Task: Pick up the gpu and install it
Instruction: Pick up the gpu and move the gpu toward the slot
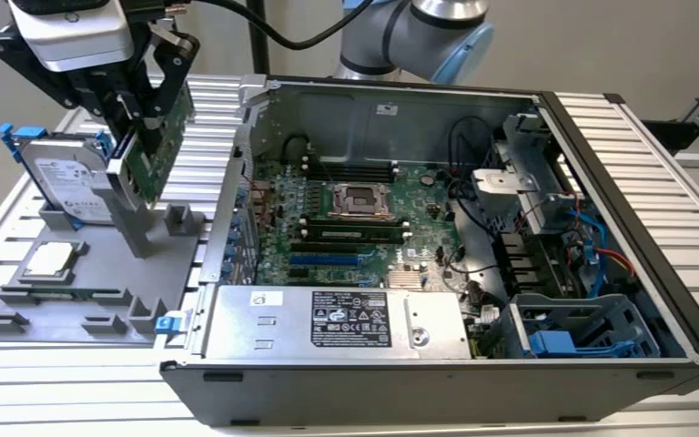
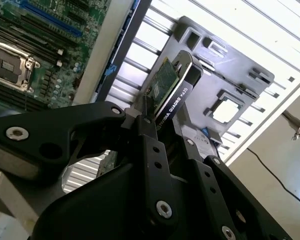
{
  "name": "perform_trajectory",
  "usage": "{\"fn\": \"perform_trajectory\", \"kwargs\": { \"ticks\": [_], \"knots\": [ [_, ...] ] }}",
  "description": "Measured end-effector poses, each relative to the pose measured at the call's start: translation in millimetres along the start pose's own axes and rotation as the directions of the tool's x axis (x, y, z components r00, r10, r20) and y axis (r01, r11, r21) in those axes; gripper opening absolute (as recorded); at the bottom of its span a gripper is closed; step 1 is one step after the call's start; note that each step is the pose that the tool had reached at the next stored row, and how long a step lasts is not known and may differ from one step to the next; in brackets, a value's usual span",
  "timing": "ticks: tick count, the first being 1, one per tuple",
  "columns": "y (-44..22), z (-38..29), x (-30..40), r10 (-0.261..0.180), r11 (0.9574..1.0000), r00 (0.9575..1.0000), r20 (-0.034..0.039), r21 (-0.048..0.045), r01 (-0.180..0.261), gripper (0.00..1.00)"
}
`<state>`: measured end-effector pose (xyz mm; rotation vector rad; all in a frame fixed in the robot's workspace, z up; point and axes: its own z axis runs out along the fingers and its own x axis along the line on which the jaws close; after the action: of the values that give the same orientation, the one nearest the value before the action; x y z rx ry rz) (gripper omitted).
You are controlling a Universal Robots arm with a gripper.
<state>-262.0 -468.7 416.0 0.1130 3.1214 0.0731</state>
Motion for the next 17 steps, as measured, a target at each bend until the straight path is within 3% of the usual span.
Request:
{"fn": "perform_trajectory", "kwargs": {
  "ticks": [17],
  "knots": [
    [2.4,0.4,-16.2,0.0,1.0,1.0,0.0,0.0,0.0,0.0]
  ]
}}
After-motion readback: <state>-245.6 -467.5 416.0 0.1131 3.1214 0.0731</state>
